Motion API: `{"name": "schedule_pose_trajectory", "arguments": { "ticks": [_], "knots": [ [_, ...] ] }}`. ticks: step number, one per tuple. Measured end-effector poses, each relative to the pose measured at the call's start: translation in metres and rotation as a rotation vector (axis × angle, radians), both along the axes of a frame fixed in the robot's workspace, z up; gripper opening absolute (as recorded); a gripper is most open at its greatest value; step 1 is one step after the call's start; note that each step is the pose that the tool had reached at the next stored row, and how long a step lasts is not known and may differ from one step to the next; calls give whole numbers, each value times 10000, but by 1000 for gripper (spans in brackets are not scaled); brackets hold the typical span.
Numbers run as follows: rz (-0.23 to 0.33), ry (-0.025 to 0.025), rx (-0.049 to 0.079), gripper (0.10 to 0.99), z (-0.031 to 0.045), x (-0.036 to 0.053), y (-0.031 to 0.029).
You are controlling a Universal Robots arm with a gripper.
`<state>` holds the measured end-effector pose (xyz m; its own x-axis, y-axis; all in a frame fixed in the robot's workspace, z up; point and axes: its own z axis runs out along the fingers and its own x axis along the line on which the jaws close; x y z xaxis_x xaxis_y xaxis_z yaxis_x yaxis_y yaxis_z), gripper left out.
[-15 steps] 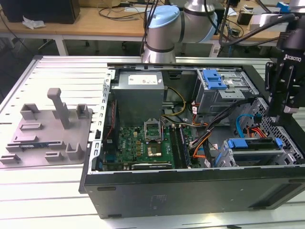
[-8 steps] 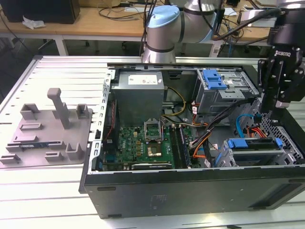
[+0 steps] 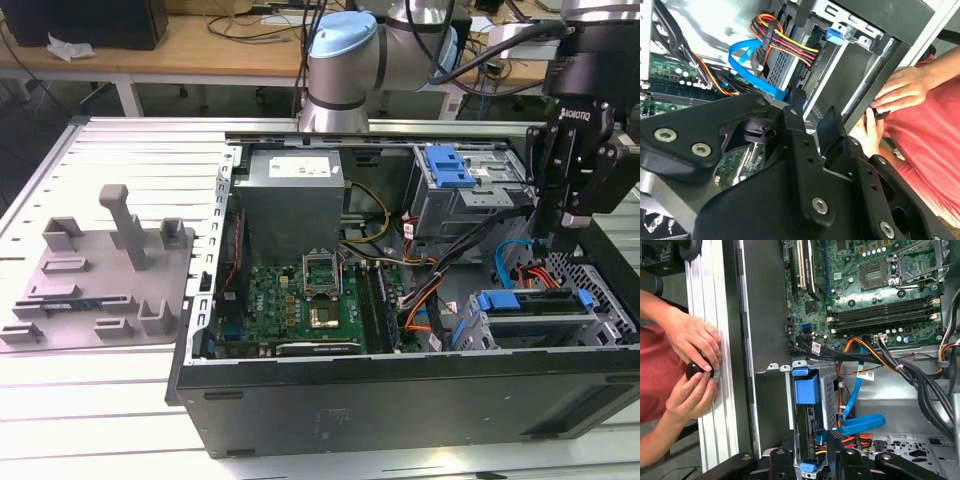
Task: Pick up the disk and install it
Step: 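Insert the second disk wire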
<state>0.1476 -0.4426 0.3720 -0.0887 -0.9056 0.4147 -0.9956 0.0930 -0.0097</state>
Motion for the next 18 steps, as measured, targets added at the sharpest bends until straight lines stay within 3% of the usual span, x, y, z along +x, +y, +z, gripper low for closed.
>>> {"name": "schedule_pose_trajectory", "arguments": {
  "ticks": [10, 13, 14, 15, 18],
  "knots": [
    [9, 0, -2, 392, -62, 0, 5],
    [14, -37, 2, 392, -64, -1, 5],
    [17, -55, 1, 376, -64, -1, 5],
    [17, -64, 1, 306, -64, -1, 5],
    [16, -97, 1, 306, -65, -1, 5]
  ]
}}
